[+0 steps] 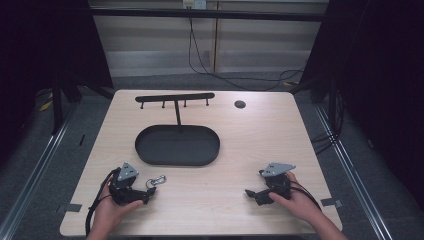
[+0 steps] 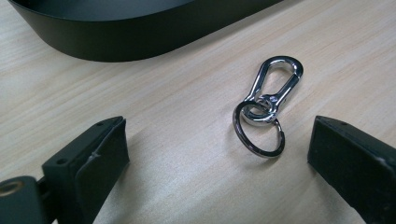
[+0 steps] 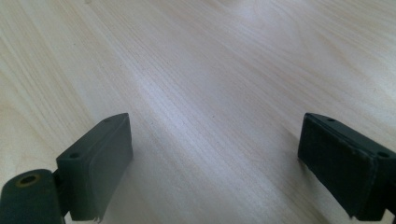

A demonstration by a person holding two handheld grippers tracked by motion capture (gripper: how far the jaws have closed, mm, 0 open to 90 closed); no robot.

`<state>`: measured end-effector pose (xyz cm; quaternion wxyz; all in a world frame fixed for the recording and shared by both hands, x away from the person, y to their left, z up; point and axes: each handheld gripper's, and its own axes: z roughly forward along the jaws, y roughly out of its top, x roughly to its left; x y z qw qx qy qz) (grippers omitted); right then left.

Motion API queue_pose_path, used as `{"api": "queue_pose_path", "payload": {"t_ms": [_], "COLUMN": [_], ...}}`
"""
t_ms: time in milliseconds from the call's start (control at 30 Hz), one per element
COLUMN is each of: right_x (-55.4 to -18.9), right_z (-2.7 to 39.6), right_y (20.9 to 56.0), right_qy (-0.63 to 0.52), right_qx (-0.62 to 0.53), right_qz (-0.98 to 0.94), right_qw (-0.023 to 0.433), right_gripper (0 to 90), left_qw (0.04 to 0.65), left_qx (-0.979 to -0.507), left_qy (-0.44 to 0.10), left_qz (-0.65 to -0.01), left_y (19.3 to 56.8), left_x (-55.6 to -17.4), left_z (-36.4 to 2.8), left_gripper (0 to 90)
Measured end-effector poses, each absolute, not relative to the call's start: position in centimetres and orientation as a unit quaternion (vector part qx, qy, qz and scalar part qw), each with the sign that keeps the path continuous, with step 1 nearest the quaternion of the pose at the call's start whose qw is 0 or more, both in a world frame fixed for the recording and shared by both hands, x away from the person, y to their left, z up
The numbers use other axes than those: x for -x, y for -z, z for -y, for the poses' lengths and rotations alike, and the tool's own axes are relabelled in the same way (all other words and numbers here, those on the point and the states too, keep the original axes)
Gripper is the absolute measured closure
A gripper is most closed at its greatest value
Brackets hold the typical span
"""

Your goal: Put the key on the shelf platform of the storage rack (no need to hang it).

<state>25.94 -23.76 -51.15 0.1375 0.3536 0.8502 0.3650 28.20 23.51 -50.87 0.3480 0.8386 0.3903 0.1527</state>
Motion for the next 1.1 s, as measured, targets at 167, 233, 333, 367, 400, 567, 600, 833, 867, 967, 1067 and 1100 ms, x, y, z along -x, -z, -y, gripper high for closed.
{"api": "queue_pose_path", "payload": {"t_ms": [167,233,333,367,400,567,600,833,867,967,1067,1100], "right_x": [-25.9,-25.9,-25.9,-25.9,-25.9,-25.9,-25.9,-25.9,-25.9,-25.9,-25.9,-25.9], "right_z": [23.8,23.8,23.8,23.8,23.8,23.8,23.8,23.8,23.8,23.8,23.8,23.8], "right_y": [51.2,51.2,51.1,51.1,51.2,51.2,51.2,51.2,51.2,51.2,51.2,51.2], "right_qy": [-0.365,-0.365,-0.364,-0.364,-0.365,-0.365,-0.365,-0.365,-0.365,-0.365,-0.365,-0.365], "right_qx": [-0.354,-0.354,-0.355,-0.355,-0.354,-0.354,-0.354,-0.354,-0.354,-0.354,-0.354,-0.354], "right_qz": [-0.85,-0.85,-0.85,-0.85,-0.85,-0.85,-0.85,-0.85,-0.85,-0.85,-0.85,-0.85], "right_qw": [0.137,0.138,0.137,0.137,0.137,0.137,0.137,0.137,0.137,0.137,0.137,0.137], "right_gripper": [9.6,9.6,9.6,9.6,9.6,9.6,9.6,9.6,9.6,9.6,9.6,9.6], "left_qw": [0.336,0.326,0.295,0.295,0.285,0.276,0.259,0.214,0.213,0.207,0.196,0.191], "left_qx": [-0.844,-0.849,-0.861,-0.861,-0.864,-0.867,-0.875,-0.903,-0.903,-0.906,-0.913,-0.914], "left_qy": [-0.148,-0.142,-0.126,-0.126,-0.117,-0.092,-0.093,-0.074,-0.073,-0.066,-0.06,-0.057], "left_qz": [-0.391,-0.391,-0.395,-0.395,-0.399,-0.406,-0.399,-0.364,-0.366,-0.363,-0.352,-0.354], "left_y": [50.4,50.1,49.4,49.4,49.1,48.0,47.5,46.4,46.4,46.2,46.2,46.2], "left_x": [-28.1,-28.1,-28.2,-28.2,-28.3,-28.6,-28.9,-30.5,-30.7,-31.2,-31.7,-31.7], "left_z": [-23.5,-23.5,-23.3,-23.3,-23.2,-23.0,-22.8,-20.5,-20.2,-19.7,-19.2,-19.0], "left_gripper": [8.5,15.7,17.7,19.3,19.3,28.1,28.9,34.2,34.8,35.7,36.5,37.4]}}
